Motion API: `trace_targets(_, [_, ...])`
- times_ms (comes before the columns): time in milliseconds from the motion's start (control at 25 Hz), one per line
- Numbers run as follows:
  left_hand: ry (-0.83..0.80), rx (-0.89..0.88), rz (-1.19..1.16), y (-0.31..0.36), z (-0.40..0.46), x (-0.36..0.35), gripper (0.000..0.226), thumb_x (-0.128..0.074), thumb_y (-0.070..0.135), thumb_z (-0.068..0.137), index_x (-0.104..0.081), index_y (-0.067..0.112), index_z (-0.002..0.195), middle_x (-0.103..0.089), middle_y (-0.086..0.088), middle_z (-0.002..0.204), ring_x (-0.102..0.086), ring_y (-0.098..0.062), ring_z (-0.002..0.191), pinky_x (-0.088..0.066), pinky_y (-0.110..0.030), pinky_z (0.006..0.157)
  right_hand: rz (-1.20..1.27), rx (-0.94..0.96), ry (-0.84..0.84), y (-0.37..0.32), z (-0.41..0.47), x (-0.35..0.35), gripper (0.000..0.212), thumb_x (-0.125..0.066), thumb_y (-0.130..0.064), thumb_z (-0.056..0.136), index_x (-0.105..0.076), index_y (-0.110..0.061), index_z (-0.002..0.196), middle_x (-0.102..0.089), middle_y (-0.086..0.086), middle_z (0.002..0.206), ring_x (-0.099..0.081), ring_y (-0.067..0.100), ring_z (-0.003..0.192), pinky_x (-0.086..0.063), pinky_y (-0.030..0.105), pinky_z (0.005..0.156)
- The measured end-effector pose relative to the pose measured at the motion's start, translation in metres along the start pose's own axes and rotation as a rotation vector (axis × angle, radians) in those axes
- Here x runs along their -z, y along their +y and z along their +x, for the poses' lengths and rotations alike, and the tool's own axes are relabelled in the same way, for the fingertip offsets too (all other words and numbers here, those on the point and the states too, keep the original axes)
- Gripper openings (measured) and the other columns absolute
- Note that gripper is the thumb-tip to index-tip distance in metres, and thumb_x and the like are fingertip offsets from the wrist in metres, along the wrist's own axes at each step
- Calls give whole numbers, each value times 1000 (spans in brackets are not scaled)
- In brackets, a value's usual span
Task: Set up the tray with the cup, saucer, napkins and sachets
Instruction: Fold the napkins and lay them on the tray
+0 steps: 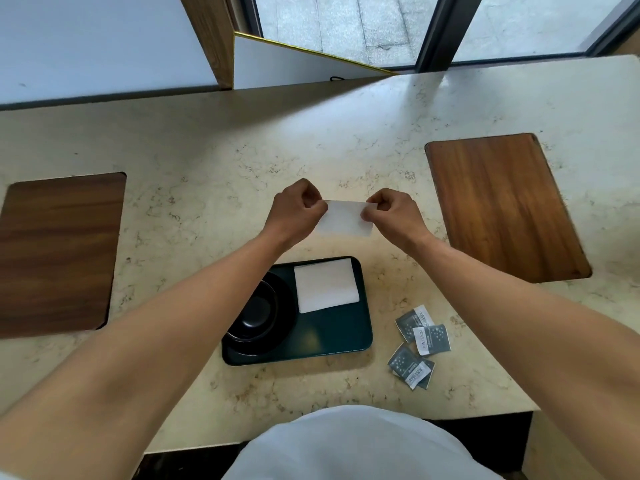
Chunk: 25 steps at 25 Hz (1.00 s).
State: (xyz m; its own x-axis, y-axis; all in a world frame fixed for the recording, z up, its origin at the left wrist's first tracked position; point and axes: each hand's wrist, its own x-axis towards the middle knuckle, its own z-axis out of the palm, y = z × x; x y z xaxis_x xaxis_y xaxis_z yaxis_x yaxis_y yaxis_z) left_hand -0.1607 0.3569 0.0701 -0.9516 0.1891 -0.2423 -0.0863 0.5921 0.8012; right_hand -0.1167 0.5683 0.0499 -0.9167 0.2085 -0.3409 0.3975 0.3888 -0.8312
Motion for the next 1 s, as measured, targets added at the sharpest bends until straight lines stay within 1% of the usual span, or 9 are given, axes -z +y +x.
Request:
trace_targets(80, [11, 44, -96, 0, -7, 8, 9, -63, 26, 85, -63, 19, 90, -69, 1, 91, -62, -14, 79, -49, -26, 66, 43, 13, 5, -7, -8, -4, 7, -68, -27, 79, -69, -26, 86, -71, -2, 87, -65, 12, 79, -51, 29, 68])
trace_targets(160, [-8, 132, -272, -2, -15, 15, 17, -68, 26, 87, -63, 14, 99, -69, -8, 95, -61, -20, 79, -49, -35, 69, 104, 13, -2, -12, -16, -10, 9, -68, -26, 79, -69, -23, 88, -72, 2, 93, -70, 19, 88, -60, 40, 77])
trace_targets(280, [-95, 277, -426, -7, -28, 23, 34, -78, 23, 87, -65, 7, 114, -70, -15, 109, -70, -26, 94, -59, -42, 80, 152, 0, -6, -14, -26, -19, 10, -69, -23, 80, -68, -22, 90, -73, 4, 98, -71, 24, 95, -62, 52, 80])
trace_targets(360, [-147, 313, -450, -14, -37, 25, 32, -77, 13, 87, -66, -2, 113, -70, -21, 111, -73, -28, 92, -63, -45, 81, 154, -2, -4, -12, -31, -24, 13, -70, -24, 80, -69, -22, 93, -72, 3, 100, -70, 25, 97, -61, 51, 83])
trace_targets(520, [-177, 361, -442, -30, -49, 30, 25, -69, 8, 94, -65, -12, 110, -71, -25, 102, -74, -23, 71, -62, -35, 63, 156, -40, -21, -2, -42, -35, 17, -75, -26, 83, -70, -19, 99, -72, 1, 101, -69, 23, 98, -59, 41, 82])
trace_targets(600, [-181, 322, -310, -36, -51, 30, 19, -67, 7, 94, -66, -8, 106, -71, -23, 95, -72, -24, 70, -63, -35, 64, 140, -70, -38, 5, -44, -39, 23, -76, -28, 85, -70, -17, 104, -72, 0, 102, -68, 20, 95, -55, 34, 77])
trace_targets(760, [-253, 138, 160, -45, -53, 23, 10, -67, 15, 90, -70, 9, 97, -76, -7, 83, -74, -16, 72, -60, -29, 68, 105, -129, -55, 18, -49, -47, 28, -74, -30, 89, -68, -16, 113, -70, -2, 105, -67, 17, 97, -53, 30, 81])
trace_targets(880, [-296, 122, 270, -48, -51, 16, 9, -67, 18, 89, -71, 12, 94, -73, -2, 80, -71, -16, 76, -52, -24, 62, 61, -178, -65, 26, -52, -51, 29, -73, -31, 89, -67, -17, 114, -68, -2, 105, -65, 17, 96, -51, 30, 79])
trace_targets(1000, [-340, 103, 365, -52, -48, 10, 11, -66, 17, 87, -72, 13, 95, -71, -1, 90, -66, -17, 86, -50, -25, 67, -44, -209, -104, 34, -53, -55, 29, -73, -27, 90, -66, -14, 115, -66, 1, 105, -64, 20, 95, -49, 28, 74])
